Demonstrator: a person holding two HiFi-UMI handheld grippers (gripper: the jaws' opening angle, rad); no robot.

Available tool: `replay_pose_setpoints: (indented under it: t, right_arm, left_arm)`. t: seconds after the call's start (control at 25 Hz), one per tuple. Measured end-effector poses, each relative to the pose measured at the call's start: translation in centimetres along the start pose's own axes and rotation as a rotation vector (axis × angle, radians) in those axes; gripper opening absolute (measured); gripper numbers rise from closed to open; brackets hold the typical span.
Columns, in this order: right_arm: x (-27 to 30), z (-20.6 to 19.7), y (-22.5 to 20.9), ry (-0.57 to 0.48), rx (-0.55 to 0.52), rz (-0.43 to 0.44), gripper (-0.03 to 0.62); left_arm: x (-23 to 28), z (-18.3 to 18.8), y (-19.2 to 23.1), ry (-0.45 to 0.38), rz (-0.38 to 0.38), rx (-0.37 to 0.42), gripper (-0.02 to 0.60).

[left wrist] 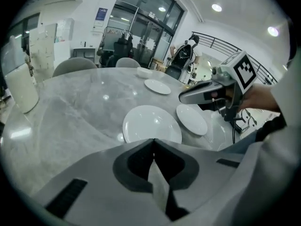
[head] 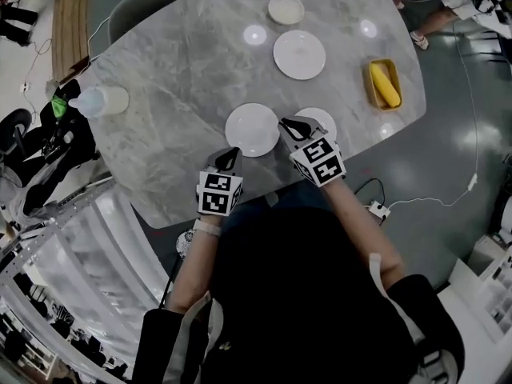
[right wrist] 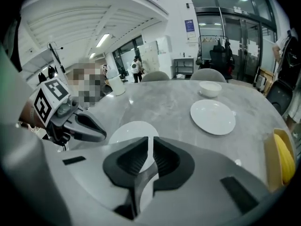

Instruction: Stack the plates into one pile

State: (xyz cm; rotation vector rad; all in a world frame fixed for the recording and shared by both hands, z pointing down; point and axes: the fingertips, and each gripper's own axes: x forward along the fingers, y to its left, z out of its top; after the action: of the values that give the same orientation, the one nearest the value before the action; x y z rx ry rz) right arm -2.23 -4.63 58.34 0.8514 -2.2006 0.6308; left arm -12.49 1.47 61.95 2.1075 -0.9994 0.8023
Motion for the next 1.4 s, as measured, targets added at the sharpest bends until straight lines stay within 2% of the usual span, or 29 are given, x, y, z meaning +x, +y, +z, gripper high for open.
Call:
replay_pose_setpoints:
  t: [0.16, 0.32, 0.4, 0.76, 1.08, 1.2, 1.4]
  right_arm:
    - [0.9, -0.3, -0.3, 0.024, 0.031, -0.029, 0.028]
    - [1.7, -0.9, -0.1, 0.056, 0.065, -0.038, 0.103]
    - [2.0, -1.3, 0.0, 0.067, 0.085, -0.041, 0.120]
    - [3.5, -2.7, 0.2, 0.108, 0.148, -0.074, 0.160]
    - [4.1, -2.9, 0.8, 0.090, 0.225, -0.079, 0.158]
    - [3.7, -3.0, 0.4, 0.075, 0.244, -0.111, 0.102]
    - [2.6, -3.0, 0.5, 0.035, 0.281, -0.119, 0.084]
  left_arm:
    - [1.0, -0.9, 0.6, 0.063, -0.036, 0.040, 0.009]
    - [1.3, -1.8, 0.8, 0.095, -0.077, 0.042, 0.009]
    - [1.5, -2.3, 0.8, 0.114, -0.093, 0.049, 0.009]
    - [1.9, -3.1, 1.3, 0.141, -0.141, 0.068, 0.009]
    - [2.6, -3.3, 1.2, 0.174, -0.166, 0.124, 0.009]
    - [2.5, -3.3, 1.3, 0.178, -0.183, 0.128, 0.009]
    - [2.8, -3.4, 0.9, 0.188, -0.189, 0.158, 0.009]
